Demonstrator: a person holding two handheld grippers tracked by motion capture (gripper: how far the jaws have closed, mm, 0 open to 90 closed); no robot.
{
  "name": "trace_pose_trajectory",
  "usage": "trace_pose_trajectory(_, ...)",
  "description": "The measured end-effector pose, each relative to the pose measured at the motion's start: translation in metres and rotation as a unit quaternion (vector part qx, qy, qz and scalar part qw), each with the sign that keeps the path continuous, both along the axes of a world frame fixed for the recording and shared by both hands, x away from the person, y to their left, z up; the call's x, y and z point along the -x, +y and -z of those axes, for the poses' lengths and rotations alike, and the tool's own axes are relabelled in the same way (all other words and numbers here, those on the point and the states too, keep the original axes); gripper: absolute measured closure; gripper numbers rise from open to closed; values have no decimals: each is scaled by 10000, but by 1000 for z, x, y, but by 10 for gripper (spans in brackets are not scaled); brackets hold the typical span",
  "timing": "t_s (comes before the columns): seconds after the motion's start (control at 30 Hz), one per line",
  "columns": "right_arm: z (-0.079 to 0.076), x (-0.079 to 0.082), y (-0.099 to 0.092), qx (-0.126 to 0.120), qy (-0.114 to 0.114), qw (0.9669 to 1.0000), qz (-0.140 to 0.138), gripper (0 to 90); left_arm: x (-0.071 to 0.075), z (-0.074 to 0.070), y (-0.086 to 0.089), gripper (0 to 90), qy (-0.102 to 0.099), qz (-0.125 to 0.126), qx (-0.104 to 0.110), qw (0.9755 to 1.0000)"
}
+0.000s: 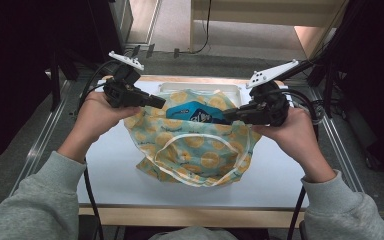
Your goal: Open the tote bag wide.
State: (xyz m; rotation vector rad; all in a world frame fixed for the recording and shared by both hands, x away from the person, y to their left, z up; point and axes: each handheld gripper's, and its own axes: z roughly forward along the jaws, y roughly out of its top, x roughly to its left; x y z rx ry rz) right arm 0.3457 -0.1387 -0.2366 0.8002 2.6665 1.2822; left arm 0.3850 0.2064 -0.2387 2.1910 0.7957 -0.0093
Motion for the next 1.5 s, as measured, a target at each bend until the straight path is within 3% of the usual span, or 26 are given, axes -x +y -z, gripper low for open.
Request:
trace_pose_trajectory(0.27,9,-7,-16,46,-51,9994,330,900,0,10,0,900,1,-56,-103,9999)
trace_pose_trajectory(0.63,8,-9,-27,-15,-112,9988,468,900,0,10,1,900,-50,-99,-88,9999)
trace_pose_trajectory(0.87,9,-11,-34,72,-141,9980,618,900,-1,11,-1,900,-76,-80,-93,9999)
trace_pose_trajectory(1.5,38,-30,-40,24,55,9969,786,900,-9,34,2,900,57,-152,-44,9999)
